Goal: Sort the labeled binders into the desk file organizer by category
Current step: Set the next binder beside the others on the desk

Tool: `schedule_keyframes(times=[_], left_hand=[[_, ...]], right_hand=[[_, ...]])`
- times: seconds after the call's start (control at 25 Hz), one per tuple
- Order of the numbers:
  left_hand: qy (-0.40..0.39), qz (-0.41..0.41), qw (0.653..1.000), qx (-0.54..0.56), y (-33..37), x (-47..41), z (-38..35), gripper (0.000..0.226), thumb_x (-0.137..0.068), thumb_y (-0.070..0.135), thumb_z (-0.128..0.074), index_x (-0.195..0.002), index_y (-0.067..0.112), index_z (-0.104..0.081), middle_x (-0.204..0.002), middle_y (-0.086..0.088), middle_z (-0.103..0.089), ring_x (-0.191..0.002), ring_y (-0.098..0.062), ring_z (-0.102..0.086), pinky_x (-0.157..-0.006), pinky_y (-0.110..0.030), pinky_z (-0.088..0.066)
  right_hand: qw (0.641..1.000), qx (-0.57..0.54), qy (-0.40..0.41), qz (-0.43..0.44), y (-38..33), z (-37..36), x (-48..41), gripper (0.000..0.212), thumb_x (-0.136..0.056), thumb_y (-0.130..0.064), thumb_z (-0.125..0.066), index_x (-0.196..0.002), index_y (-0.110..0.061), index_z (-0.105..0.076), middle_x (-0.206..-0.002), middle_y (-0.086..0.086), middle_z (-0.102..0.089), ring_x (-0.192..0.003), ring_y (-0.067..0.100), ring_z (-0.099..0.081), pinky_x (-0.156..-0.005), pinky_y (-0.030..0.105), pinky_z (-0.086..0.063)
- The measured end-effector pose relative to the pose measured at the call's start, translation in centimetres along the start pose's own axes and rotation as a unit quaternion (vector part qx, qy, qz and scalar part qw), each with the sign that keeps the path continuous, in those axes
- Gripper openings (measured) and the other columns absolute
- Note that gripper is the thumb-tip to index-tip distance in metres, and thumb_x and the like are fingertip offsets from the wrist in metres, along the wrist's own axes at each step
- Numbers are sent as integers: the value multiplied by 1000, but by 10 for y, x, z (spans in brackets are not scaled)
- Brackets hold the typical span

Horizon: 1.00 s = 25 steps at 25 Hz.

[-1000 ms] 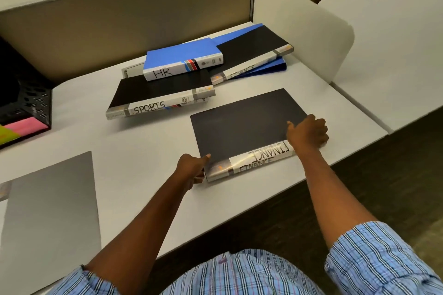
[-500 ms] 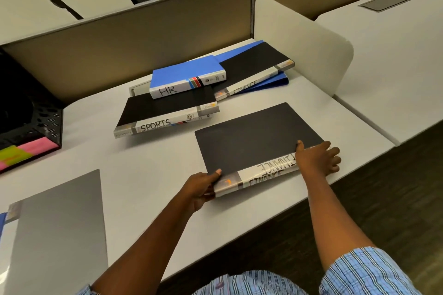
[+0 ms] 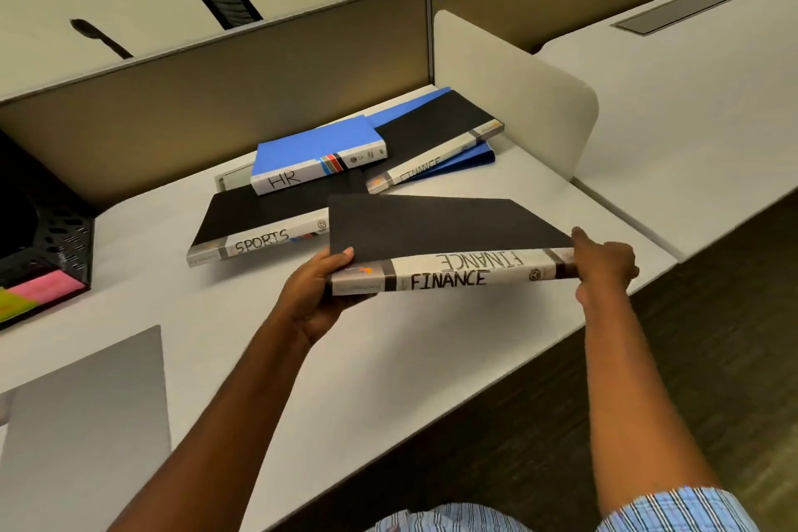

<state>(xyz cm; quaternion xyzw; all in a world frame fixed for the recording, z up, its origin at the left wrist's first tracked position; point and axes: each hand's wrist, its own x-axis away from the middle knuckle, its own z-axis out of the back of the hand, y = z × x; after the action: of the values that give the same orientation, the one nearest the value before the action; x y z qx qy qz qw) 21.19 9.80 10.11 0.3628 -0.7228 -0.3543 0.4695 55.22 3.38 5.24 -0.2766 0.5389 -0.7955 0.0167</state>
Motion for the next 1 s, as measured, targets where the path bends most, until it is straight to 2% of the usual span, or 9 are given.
schedule_keyframes(times=[0.08, 0.24, 0.4, 0.52, 0.6, 0.72, 0.8, 0.88, 1.0], left_hand=[[-8, -16, 1000, -23, 25, 5, 1, 26, -91, 22, -54, -116, 18, -58, -104, -8, -71, -80, -22, -72, -61, -33, -57], [-11, -50, 998, -28, 63, 14, 4, 15, -88, 23, -56, -100, 18, -64, -88, -4, -73, -74, -19, -71, -62, -31, -57], [10, -65, 998, -6, 82, 24, 7, 18, -86, 18, -57, -102, 12, -62, -87, -7, -72, -74, -22, -71, -65, -35, -57], [28, -94, 995, 20, 90, 34, 8, 13, -86, 23, -58, -85, 15, -68, -75, -5, -70, -63, -18, -68, -53, -27, -55], [37, -114, 992, 39, 92, 42, 7, 34, -87, 45, -58, -80, 16, -74, -77, -7, -71, -63, -19, -68, -58, -29, -57], [-18, -125, 988, 93, 86, 50, 3, 80, -77, 78, -40, -114, 11, -65, -105, -14, -71, -93, -36, -69, -82, -48, -55], [-68, -146, 978, 129, 74, 55, -4, 88, -74, 79, -40, -131, 13, -53, -122, -15, -64, -112, -42, -60, -92, -58, -48], [-95, -158, 976, 113, 56, 60, -18, 83, -74, 69, -53, -139, 19, -40, -131, -17, -56, -116, -45, -56, -94, -60, -46], [-52, -166, 985, 2, 24, 62, -41, 79, -75, 31, -73, -139, 30, -28, -121, -19, -62, -107, -40, -63, -87, -55, -52]], right_hand=[[992, -16, -120, -43, -8, 18, -1, 55, -82, -38, -73, -121, -5, -53, -122, 18, -57, -101, 32, -61, -76, 37, -56], [945, -87, -303, -83, -12, 41, 19, 46, -74, -41, -77, -103, -10, -61, -104, 17, -64, -94, 31, -66, -60, 35, -59], [904, -185, -361, -137, 1, 45, 32, 46, -71, -33, -81, -109, -16, -62, -104, 21, -69, -97, 40, -67, -75, 50, -59], [868, -251, -400, -153, -3, 46, 42, 41, -68, -18, -76, -106, -11, -62, -98, 21, -73, -89, 38, -71, -67, 47, -61], [862, -247, -421, -140, -8, 42, 51, 36, -65, -14, -73, -100, -9, -64, -90, 19, -74, -82, 33, -73, -60, 42, -61], [849, -241, -451, -129, -12, 30, 60, 17, -71, -9, -68, -88, -5, -72, -87, 17, -74, -78, 30, -73, -62, 39, -61], [838, -242, -472, -126, -13, 20, 65, 20, -84, -3, -57, -78, -4, -76, -85, 16, -73, -74, 25, -73, -61, 34, -61], [830, -237, -490, -121, -11, 9, 68, 25, -90, 0, -50, -85, -4, -74, -86, 13, -74, -73, 21, -73, -61, 30, -61], [821, -213, -519, -106, -3, -5, 78, 21, -86, 3, -51, -101, -1, -66, -90, 12, -74, -76, 18, -73, -60, 25, -58]])
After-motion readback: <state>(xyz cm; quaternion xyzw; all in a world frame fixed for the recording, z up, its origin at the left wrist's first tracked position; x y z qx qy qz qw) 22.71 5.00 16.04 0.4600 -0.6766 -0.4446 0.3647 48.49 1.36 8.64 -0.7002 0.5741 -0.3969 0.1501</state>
